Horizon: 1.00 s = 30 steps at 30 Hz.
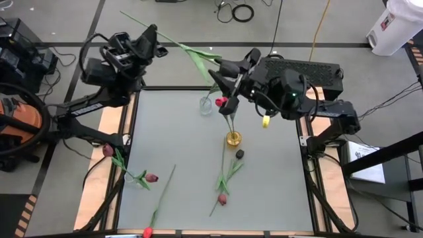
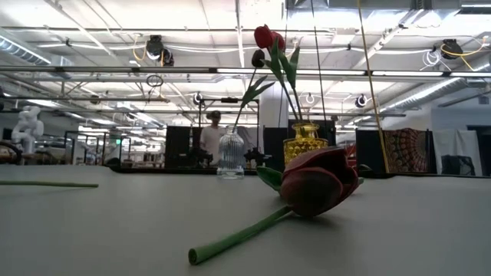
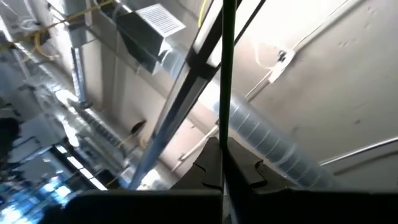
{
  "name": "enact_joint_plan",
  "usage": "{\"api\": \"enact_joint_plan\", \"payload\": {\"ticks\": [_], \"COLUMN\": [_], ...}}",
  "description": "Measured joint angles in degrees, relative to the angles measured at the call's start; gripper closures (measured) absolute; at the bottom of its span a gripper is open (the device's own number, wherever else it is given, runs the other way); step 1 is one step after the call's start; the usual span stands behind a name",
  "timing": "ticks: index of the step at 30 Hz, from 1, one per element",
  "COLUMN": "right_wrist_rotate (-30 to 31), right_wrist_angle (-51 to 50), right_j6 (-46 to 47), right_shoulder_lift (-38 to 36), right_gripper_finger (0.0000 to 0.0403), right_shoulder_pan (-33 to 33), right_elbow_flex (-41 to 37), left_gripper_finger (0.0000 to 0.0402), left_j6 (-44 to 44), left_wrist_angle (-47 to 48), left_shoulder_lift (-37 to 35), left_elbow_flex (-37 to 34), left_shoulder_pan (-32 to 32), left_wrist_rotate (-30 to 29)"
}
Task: Sort flowers into vase by color
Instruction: Put the right black tulip into the top transparent vase
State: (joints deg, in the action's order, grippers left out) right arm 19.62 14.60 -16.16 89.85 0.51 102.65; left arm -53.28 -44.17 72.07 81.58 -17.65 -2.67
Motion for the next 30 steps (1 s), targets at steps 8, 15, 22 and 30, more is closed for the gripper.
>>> {"api": "enact_joint_plan", "payload": {"ticks": [8, 15, 22, 30], "right_wrist_rotate": [-0.5, -0.5, -0.5, -3.3], "right_wrist_angle": [2.2, 4.6, 5.0, 8.7], "right_j6": [-1.2, -3.4, -4.3, -4.6], "right_shoulder_lift": [0.4, 0.5, 0.5, 0.5], "right_gripper_finger": [0.0248, 0.0248, 0.0248, 0.0248], "right_shoulder_pan": [-1.0, -1.0, -0.8, -0.8], "right_elbow_flex": [0.0, 0.0, 0.0, 0.0], "left_gripper_finger": [0.0401, 0.0401, 0.0401, 0.0401], "left_j6": [-6.2, -9.5, -9.9, -10.7], "left_wrist_angle": [-7.0, -11.2, -11.0, -11.3], "left_shoulder_lift": [4.9, 7.3, 7.9, 9.2], "left_elbow_flex": [0.0, 0.0, 0.0, 0.0], "left_shoulder_pan": [0.0, 0.0, 0.2, 0.5], "left_wrist_rotate": [0.0, -1.1, -2.2, -2.6]}}
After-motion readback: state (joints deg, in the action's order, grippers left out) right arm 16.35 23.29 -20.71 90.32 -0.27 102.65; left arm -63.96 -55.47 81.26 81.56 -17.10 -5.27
